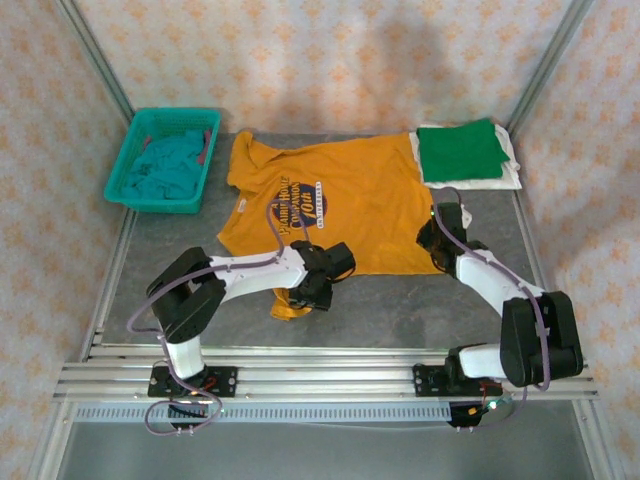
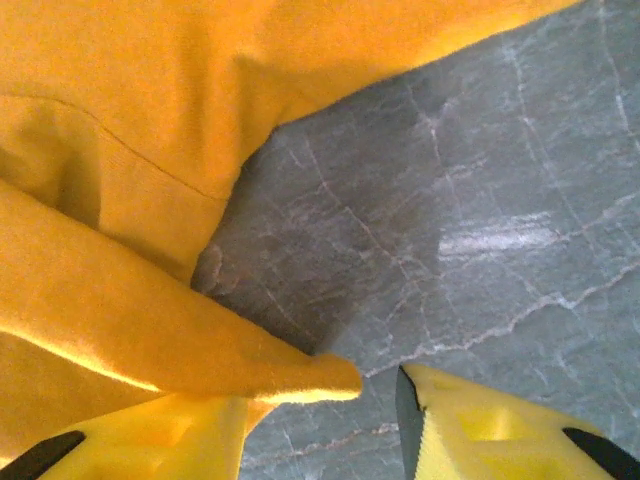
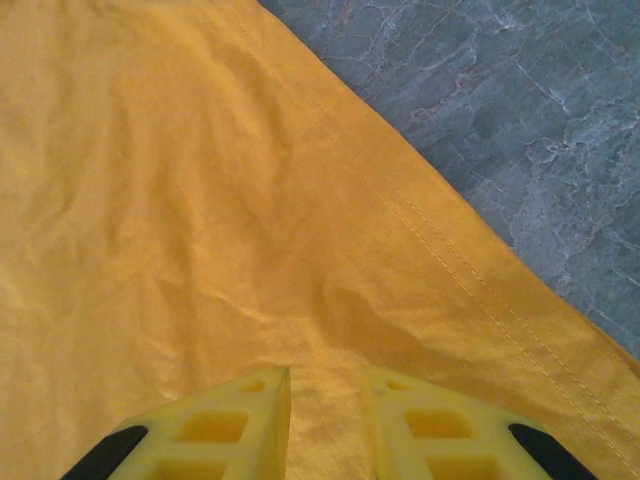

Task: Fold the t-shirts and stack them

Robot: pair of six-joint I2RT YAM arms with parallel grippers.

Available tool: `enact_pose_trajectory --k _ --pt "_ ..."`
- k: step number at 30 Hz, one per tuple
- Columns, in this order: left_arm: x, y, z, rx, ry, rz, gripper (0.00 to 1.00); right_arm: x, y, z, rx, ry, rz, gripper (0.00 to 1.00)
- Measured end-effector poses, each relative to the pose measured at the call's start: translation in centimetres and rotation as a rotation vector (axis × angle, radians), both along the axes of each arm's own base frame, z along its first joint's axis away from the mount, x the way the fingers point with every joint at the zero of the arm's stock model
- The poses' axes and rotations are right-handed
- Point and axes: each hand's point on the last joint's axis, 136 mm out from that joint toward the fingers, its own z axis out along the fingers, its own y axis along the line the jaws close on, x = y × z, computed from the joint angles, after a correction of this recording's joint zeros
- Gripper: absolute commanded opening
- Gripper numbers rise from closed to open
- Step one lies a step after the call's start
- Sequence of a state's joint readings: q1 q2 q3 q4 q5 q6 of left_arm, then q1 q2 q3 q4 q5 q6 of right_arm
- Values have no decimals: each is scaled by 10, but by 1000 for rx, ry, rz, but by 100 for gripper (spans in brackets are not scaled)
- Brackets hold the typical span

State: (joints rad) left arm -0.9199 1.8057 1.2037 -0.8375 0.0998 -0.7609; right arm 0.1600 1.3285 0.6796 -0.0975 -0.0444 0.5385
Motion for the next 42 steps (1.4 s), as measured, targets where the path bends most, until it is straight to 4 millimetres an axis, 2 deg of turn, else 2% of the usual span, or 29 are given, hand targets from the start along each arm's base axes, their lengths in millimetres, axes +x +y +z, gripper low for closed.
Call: enact_pose_trajectory --k 2,4,5,9,12,14,17,19,21,23,27,29,31,33,38,42 --pt "2 2 0 5 -4 8 27 2 1 2 4 -10 3 26" --pt "7 5 0 8 -13 21 8 3 1 3 8 -18 3 26" --pt "9 6 -1 7 -17 26 5 4 0 3 9 -19 1 26" --pt "19 18 1 17 -42 64 0 5 -4 4 15 -22 -10 26" --pt "27 30 15 1 -85 99 0 4 -10 2 33 -16 -28 26" --pt "29 45 31 -27 -126 145 0 2 -19 -1 44 -7 -52 26" --pt "29 81 61 -85 -219 251 0 -9 -32 -8 48 29 -87 26" --pt "25 107 79 -130 -290 336 0 -19 -37 -11 48 56 -100 27" --pt "14 132 87 -178 -340 422 0 -26 -40 -13 56 81 -113 30" --pt "2 154 84 -203 -369 494 0 -34 -45 -18 79 108 -139 31" --pt "-29 192 42 -187 -332 631 0 -56 -58 -37 106 193 -197 32" --pt "-42 200 22 -168 -289 672 0 -64 -58 -44 121 231 -206 40" --pt "-52 203 7 -155 -248 691 0 -69 -57 -48 134 257 -206 40" --pt "-53 202 4 -161 -240 699 0 -74 -57 -52 139 286 -207 42" --pt "-41 202 5 -207 -262 751 0 -84 -59 -65 152 355 -209 44" --pt "-36 208 1 -220 -266 803 0 -83 -53 -67 181 363 -184 44"
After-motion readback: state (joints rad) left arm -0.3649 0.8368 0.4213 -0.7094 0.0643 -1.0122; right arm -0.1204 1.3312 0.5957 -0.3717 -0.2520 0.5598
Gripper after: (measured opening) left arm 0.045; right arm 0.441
